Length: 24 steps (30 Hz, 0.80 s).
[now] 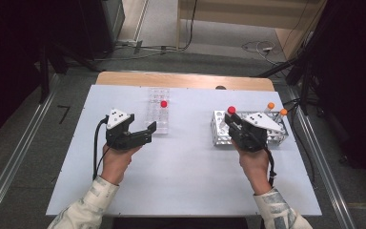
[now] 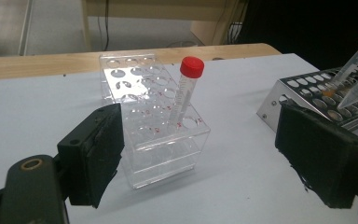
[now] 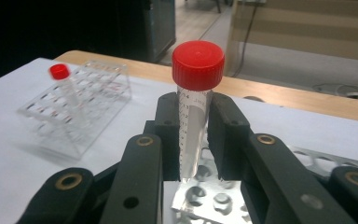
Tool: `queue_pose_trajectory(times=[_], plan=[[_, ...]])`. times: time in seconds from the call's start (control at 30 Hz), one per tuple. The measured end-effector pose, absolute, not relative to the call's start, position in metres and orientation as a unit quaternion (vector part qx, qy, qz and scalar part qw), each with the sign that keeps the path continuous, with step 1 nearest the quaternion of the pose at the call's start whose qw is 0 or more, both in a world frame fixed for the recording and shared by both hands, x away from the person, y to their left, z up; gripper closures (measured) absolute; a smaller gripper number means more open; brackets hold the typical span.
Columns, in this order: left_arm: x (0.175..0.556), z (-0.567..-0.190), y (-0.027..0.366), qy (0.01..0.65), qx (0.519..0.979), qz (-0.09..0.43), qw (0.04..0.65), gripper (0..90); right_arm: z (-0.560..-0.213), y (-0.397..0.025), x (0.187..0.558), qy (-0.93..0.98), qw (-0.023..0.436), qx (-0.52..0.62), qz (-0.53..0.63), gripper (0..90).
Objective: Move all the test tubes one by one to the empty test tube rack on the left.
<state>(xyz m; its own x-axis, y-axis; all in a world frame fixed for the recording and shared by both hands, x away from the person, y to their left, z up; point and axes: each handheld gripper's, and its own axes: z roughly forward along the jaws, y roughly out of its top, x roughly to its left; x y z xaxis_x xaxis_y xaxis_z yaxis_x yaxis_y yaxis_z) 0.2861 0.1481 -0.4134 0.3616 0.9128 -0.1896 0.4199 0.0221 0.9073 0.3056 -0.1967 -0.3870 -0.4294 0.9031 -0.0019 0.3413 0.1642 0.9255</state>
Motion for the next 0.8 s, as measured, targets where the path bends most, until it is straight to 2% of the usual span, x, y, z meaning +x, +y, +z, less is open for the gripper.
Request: queue_pose_trajectory(times=[0.8], plan=[[0.279, -0.411, 0.13, 0.486, 0.672, 0.228, 0.511, 15.9, -0.415, -0.145, 0.289, 0.756, 0.245, 0.385, 0.468, 72.3]])
